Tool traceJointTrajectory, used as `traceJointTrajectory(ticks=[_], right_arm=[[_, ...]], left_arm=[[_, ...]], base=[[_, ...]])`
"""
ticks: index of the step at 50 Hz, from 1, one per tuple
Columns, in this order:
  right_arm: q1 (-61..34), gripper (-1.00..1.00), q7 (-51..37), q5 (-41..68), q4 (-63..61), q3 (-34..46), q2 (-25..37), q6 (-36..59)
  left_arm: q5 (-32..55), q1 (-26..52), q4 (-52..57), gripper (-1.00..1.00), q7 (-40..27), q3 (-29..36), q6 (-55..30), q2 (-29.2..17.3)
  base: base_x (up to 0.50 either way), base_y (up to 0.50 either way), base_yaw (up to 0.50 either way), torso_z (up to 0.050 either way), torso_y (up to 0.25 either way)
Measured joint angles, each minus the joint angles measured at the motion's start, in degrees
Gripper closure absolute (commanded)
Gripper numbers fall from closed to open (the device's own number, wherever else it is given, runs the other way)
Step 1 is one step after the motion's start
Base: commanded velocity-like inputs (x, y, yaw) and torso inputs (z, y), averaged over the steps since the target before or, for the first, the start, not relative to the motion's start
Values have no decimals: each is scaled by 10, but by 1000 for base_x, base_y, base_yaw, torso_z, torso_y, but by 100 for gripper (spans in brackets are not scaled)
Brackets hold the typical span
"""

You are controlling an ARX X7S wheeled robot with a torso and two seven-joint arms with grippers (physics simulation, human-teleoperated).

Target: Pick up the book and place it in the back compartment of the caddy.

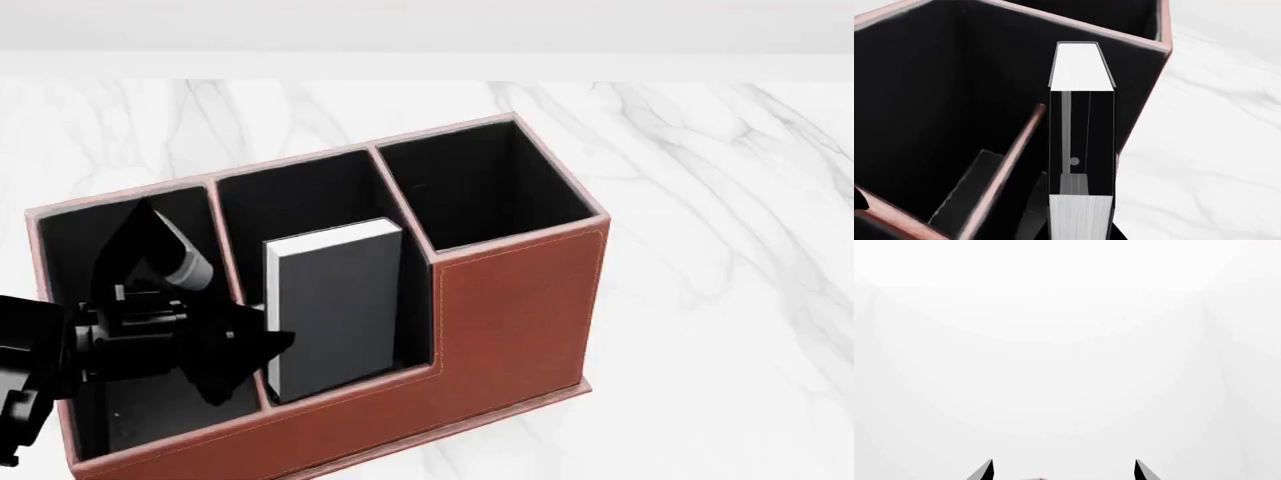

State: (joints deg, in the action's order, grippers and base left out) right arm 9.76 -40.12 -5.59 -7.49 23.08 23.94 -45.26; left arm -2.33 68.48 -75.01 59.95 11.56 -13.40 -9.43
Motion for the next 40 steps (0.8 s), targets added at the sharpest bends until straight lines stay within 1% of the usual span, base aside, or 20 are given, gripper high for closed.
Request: traceJointTrajectory(ticks=[7, 8, 27, 40], right_arm=[[0, -100, 0, 0, 0, 1, 1, 0], [0, -100, 0, 0, 0, 1, 1, 0], [-1, -100, -3, 2, -1, 2, 3, -1], [-2, -100, -4, 1, 1, 4, 3, 0]], left_arm=[[2, 0, 0, 100, -6, -2, -4, 2], [2, 0, 0, -100, -7, -2, -4, 2], [19, 10, 0, -100, -20, -12, -2, 10], [26, 35, 1, -100, 17, -15, 64, 15]], base=[[0, 0, 0, 0, 1], [0, 0, 0, 0, 0], [0, 0, 0, 0, 0], [0, 0, 0, 0, 0]])
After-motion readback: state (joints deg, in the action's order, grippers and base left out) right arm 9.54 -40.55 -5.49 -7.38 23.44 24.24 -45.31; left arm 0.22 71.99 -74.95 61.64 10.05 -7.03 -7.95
